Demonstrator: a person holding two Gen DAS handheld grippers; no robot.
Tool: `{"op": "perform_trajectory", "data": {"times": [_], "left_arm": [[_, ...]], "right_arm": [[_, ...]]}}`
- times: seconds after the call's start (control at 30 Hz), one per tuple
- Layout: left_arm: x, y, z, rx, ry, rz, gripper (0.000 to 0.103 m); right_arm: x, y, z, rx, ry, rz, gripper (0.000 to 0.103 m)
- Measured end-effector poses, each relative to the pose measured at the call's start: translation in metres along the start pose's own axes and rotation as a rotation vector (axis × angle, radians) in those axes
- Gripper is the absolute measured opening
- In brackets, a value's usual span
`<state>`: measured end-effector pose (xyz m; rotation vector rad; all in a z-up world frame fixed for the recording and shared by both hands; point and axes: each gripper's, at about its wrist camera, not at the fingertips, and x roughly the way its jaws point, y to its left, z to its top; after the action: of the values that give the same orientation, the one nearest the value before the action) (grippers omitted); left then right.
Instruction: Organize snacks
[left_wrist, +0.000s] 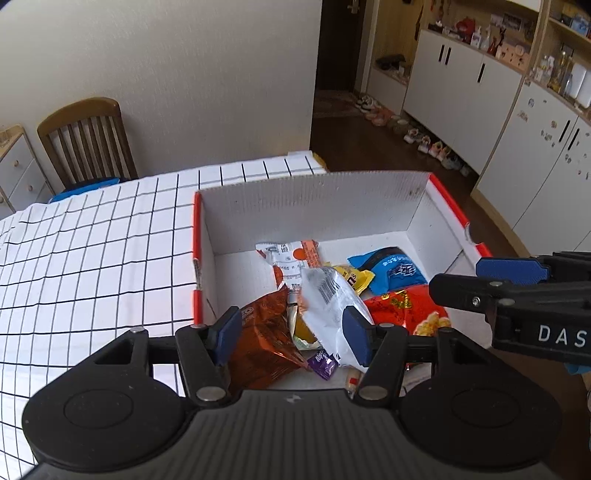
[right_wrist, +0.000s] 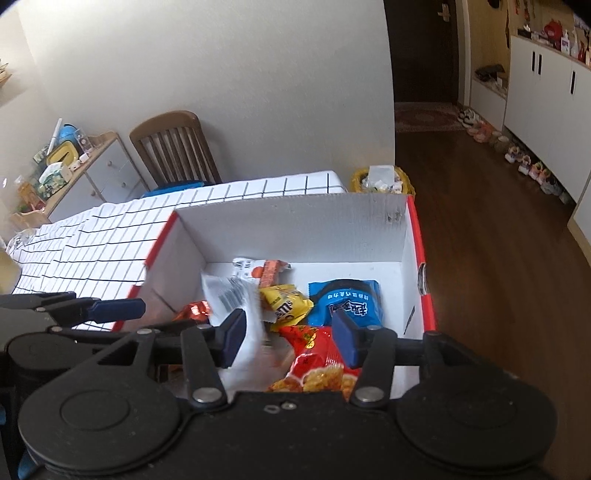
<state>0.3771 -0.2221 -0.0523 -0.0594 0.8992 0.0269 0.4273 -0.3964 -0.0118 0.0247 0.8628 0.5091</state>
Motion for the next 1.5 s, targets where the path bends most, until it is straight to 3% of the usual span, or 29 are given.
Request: {"op": "perform_trajectory", "data": {"times": [0.6, 1.03, 1.17, 1.5], "left_arm": [[-0.094, 0.009, -0.024, 0.054, -0.183, -0.052, 0.064], [-0.144, 0.022, -0.058, 0.068, -0.249, -0.072, 0.064], [-0.156, 0.024, -0.068, 0.076, -0.269, -0.074, 0.077], [-0.174, 0.033, -0.081, 0.022, -0.280, -0.141, 0.086]], "right_arm": [[-0.073, 0.037, -0.022, -0.054, -0.162, -0.009, 0.077], [-0.122, 0.055, -0.050, -0.041, -0.279, 0.031, 0.097], [-0.136, 0.063, -0.060, -0.041, -0.318, 0.030, 0.102], [-0.154, 0.085, -0.082, -0.068, -0.355, 0.004, 0.103]]}}
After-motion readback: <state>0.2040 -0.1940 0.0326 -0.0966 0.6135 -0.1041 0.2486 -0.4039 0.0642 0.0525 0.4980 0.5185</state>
